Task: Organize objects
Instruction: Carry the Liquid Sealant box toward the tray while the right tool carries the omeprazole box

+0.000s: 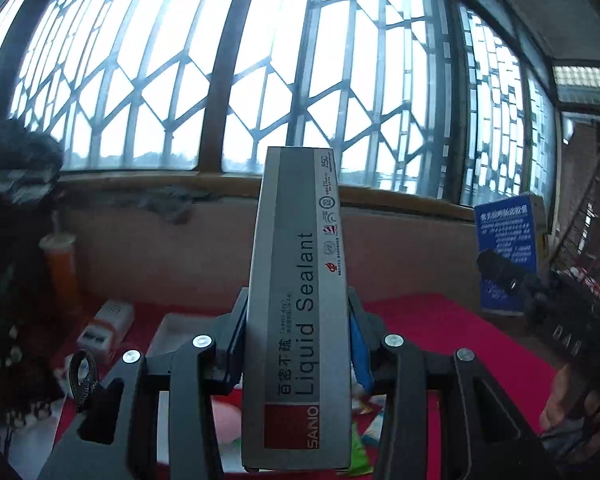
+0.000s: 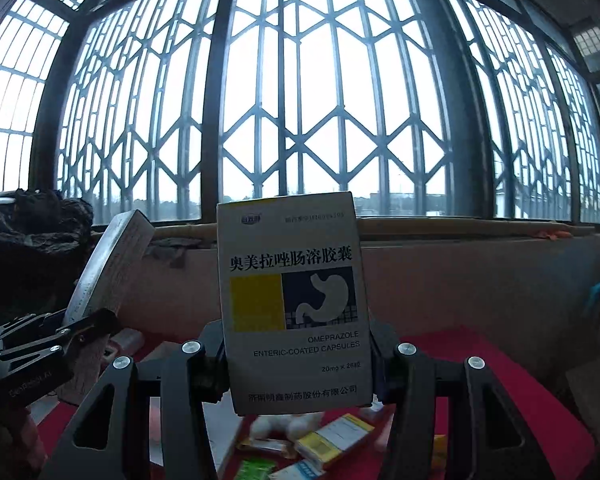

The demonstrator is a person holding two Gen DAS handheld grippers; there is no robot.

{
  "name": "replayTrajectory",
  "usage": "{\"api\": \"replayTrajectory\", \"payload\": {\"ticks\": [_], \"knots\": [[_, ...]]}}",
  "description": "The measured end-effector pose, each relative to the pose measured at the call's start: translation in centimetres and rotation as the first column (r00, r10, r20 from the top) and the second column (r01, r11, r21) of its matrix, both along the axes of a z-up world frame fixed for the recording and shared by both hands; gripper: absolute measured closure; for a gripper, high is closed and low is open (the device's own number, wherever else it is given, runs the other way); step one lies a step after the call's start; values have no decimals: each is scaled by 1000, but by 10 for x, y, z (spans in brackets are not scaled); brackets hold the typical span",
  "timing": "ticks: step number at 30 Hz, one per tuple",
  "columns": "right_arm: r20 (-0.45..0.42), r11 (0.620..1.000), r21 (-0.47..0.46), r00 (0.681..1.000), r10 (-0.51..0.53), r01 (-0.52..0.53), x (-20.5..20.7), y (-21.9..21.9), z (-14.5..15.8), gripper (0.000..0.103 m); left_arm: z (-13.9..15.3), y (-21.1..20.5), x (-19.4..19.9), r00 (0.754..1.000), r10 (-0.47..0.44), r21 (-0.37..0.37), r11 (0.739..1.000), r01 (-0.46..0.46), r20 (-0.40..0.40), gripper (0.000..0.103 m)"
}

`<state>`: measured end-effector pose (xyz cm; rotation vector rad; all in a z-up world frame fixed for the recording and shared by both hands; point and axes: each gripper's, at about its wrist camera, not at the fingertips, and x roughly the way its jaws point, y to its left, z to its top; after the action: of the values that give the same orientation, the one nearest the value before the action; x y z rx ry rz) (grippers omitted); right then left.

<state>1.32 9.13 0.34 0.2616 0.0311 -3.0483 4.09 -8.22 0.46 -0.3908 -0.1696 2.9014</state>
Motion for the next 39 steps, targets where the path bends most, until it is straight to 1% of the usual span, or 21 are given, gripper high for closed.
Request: {"api": "replayTrajectory", "payload": {"ticks": [2,4,6,8,10,12,14,16,17,18,19,21,23,24,27,29,31,32,35,37,39], "knots": [[75,997,12,994,75,-76,-14,-30,-21,47,-18,-28,2,997,64,25,998,-65,35,61],[118,991,21,984,130,-134,-26,-55,-29,47,-27,-56,7,989,132,45,990,-134,60,61],[122,981,18,974,190,-194,-36,-82,-21,47,-27,-87,19,978,194,75,977,-200,79,61],[101,965,-7,960,260,-260,-44,-107,-6,47,-20,-110,34,962,265,75,960,-269,59,61],[75,946,-22,943,325,-325,-44,-132,-1,47,-14,-129,46,947,318,74,944,-320,42,61],[83,922,-24,918,387,-387,-43,-160,-14,47,-18,-146,55,928,370,71,925,-373,42,61],[155,899,-20,887,435,-438,-43,-183,-42,47,-32,-161,60,908,412,72,906,-417,73,61],[213,892,-18,870,446,-453,-47,-195,-58,47,-43,-172,62,894,437,83,892,-445,96,61],[228,892,-23,866,445,-452,-49,-194,-57,47,-44,-176,62,888,448,89,885,-457,105,61],[216,895,-28,871,441,-446,-49,-189,-50,47,-41,-177,62,887,450,101,882,-460,103,61],[184,900,-30,883,432,-435,-48,-182,-37,47,-35,-177,63,889,450,114,882,-458,89,61],[88,914,-30,910,405,-404,-39,-161,-9,47,-18,-165,64,895,445,113,889,-445,21,61],[36,924,-40,923,382,-381,-33,-142,3,47,-12,-147,58,908,419,103,904,-416,-6,61],[37,929,-46,928,370,-368,-32,-133,0,47,-15,-141,52,915,403,98,911,-401,7,61],[129,943,-71,934,332,-325,-37,-110,-29,47,-45,-115,24,934,338,67,936,-347,113,61],[168,960,-86,946,277,-266,-42,-87,-41,47,-55,-93,6,945,282,45,955,-293,166,61],[166,971,-117,960,224,-207,-43,-57,-32,47,-44,-75,-3,958,241,33,968,-249,154,61],[148,976,-129,969,195,-177,-42,-43,-23,47,-30,-63,-6,968,220,23,974,-224,119,61],[82,981,-153,987,135,-122,-34,-11,-3,47,-3,-35,-14,984,171,13,985,-171,55,61],[75,982,-150,989,125,-112,-32,-4,-9,47,-1,-21,-20,988,144,5,989,-145,56,61],[126,981,-153,983,135,-115,-35,-1,-29,47,-16,-10,-27,987,124,-6,992,-125,102,61]]}}
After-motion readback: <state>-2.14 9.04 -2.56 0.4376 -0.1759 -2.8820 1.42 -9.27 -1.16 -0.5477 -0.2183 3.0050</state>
